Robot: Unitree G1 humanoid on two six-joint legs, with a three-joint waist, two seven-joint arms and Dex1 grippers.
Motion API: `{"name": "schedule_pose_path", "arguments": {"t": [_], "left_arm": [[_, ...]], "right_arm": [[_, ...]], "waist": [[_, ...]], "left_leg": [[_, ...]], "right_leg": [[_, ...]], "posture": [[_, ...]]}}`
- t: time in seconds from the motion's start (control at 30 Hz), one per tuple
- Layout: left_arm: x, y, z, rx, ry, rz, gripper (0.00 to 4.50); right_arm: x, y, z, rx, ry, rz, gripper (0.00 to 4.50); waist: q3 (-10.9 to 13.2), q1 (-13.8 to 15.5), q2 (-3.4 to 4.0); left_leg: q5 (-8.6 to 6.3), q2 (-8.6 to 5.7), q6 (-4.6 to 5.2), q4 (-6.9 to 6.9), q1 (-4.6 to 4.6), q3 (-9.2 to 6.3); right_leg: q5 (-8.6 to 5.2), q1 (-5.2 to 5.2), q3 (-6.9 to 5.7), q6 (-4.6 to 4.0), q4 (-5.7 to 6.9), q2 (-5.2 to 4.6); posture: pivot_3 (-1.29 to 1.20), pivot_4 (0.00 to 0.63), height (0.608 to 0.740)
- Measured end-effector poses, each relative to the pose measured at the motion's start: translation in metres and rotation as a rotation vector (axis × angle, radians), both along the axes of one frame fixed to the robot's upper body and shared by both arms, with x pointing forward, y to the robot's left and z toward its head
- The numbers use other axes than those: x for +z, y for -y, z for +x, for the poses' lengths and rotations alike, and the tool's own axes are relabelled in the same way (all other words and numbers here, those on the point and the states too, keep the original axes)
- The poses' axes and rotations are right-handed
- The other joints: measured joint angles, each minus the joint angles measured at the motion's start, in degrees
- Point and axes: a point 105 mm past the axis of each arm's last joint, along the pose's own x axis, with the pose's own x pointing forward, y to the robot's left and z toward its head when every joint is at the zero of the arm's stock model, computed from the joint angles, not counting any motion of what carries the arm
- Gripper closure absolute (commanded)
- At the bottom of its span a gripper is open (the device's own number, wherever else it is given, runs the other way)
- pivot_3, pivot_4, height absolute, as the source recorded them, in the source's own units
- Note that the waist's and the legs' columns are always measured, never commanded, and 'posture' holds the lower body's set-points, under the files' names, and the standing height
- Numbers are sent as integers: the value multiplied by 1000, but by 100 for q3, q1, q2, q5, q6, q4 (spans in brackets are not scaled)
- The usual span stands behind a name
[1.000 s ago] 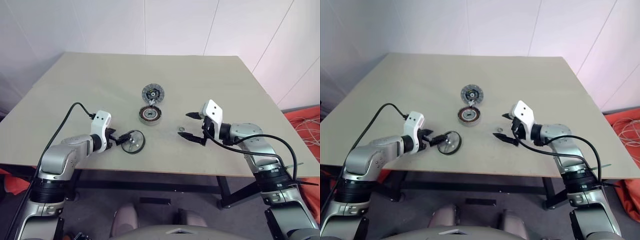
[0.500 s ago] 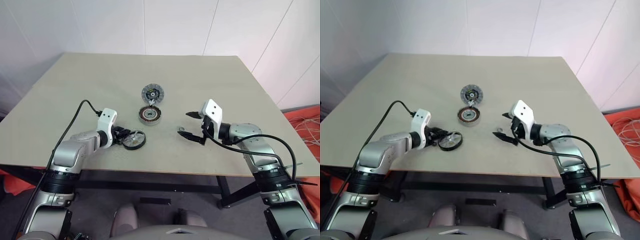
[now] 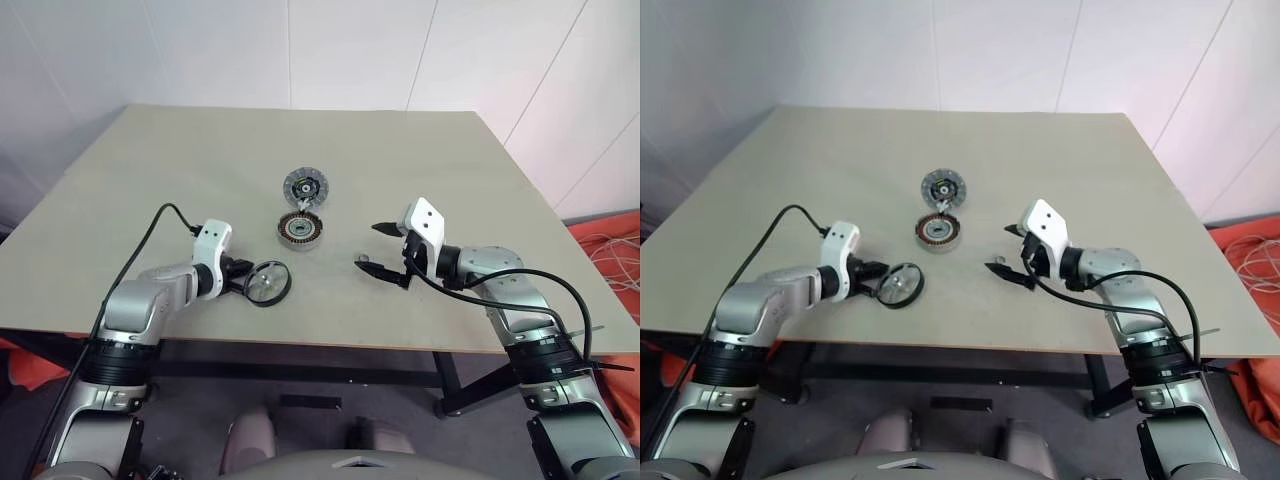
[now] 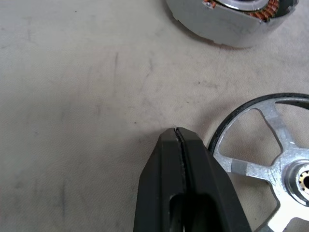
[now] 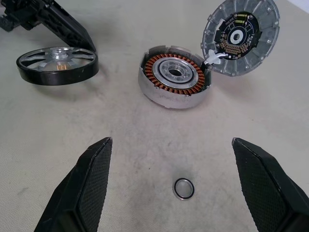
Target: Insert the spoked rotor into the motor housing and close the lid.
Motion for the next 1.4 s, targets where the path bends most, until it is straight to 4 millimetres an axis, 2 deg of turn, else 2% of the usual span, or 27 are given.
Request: {"name": "schedule_pose_path", "arguments": {"t": [0.3,0.37,0.53,0.67,1.0,1.1,1.27,1.4], "left_arm": [[38,-43,10,116,87,-8,4469],[40,-41,8,106,84,-18,4469],[39,-18,0,10,68,-19,4469],[34,-9,-7,-53,54,-3,3201],[29,-10,-14,-55,-11,6,56],[24,-8,-24,-69,-87,-10,56],[13,-15,-45,-65,-211,9,56],[10,-15,-49,-64,-236,11,56]], "right_arm": [[0,1,0,-4,0,0,0],[0,1,1,-4,0,0,0],[0,0,1,-4,4,0,0],[0,1,1,-6,3,-2,0],[0,1,1,-7,3,-4,0],[0,1,1,-8,5,-5,0],[-2,1,1,-10,2,-5,0],[-2,1,0,-11,1,-5,0]], "waist": [[0,-2,0],[0,9,0],[0,6,0],[0,-11,0],[1,-3,1],[1,-5,1],[2,-10,4],[2,0,5]], "left_leg": [[0,-1,1,-1,0,0],[-1,-2,1,-1,-1,0],[-1,-2,1,0,-1,-1],[0,3,1,-2,-3,0],[0,2,0,-2,-2,0],[0,3,0,-2,-3,0],[-1,3,1,-3,-1,1],[0,0,1,-3,5,-1]], "right_leg": [[0,1,0,0,-1,0],[0,3,0,0,-3,-1],[0,2,0,0,-2,-1],[0,-3,0,0,-2,4],[0,-1,1,0,-2,5],[0,-3,1,-1,-2,6],[-1,-3,1,-2,-2,7],[-2,5,1,-1,-3,6]], "posture": [[0,0,740],[0,0,740],[0,0,740],[0,0,740],[0,0,740],[0,0,740],[0,0,740],[0,0,740]]}}
